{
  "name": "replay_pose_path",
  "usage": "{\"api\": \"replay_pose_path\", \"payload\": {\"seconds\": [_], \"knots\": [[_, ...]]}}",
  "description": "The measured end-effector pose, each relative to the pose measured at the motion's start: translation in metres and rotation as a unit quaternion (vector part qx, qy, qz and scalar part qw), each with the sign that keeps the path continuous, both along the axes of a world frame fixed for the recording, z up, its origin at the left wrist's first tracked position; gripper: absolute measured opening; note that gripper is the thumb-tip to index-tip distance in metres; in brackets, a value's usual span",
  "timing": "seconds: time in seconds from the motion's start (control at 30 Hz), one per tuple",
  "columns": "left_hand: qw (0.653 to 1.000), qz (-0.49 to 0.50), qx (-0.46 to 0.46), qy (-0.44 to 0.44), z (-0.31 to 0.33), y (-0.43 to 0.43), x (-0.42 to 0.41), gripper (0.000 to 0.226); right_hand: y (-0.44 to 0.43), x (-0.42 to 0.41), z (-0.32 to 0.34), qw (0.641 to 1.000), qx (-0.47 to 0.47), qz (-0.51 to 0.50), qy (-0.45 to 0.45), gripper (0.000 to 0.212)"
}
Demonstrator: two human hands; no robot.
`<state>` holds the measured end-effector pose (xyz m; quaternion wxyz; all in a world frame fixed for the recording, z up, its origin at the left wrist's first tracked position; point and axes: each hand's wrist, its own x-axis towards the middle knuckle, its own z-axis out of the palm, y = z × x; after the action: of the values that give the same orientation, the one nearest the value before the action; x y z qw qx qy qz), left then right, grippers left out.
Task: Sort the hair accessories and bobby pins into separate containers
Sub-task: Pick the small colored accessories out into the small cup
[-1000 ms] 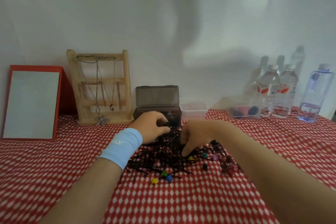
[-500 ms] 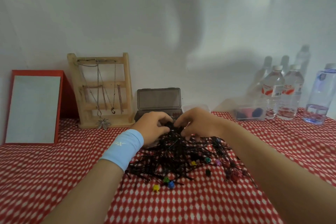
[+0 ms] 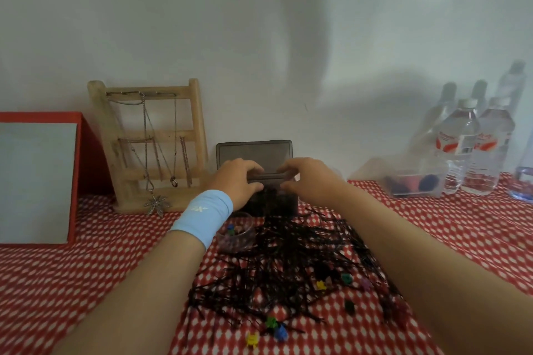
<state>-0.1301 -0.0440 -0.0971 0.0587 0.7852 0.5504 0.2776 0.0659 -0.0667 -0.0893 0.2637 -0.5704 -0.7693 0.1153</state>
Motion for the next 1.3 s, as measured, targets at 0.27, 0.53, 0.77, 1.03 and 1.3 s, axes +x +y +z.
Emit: {"api": "replay_pose_path", "payload": {"seconds": [0.27,0.53,0.77,1.03,1.3], "knots": [[0.991,-0.132,-0.029,0.001,-0.001,-0.054,0.014,0.005,-0.06,0.03,0.01,0.96,-0.214,0.138,-0.116,0.01],[0.972,-0.185,-0.137,0.055,-0.02,-0.089,0.033,0.012,-0.077,0.034,-0.002,0.95,-0.244,0.146,-0.131,0.012],[0.983,-0.16,-0.092,-0.025,-0.03,-0.09,0.035,0.026,-0.075,0.04,-0.013,0.974,-0.201,0.096,0.047,0.017],[0.99,-0.094,-0.032,-0.097,-0.023,-0.075,0.022,0.02,-0.064,0.026,-0.024,0.952,-0.147,0.069,0.259,0.025],[0.992,-0.051,0.017,-0.111,0.014,-0.037,0.014,0.023,-0.02,-0.003,0.014,0.96,-0.113,0.034,0.253,0.018]]}}
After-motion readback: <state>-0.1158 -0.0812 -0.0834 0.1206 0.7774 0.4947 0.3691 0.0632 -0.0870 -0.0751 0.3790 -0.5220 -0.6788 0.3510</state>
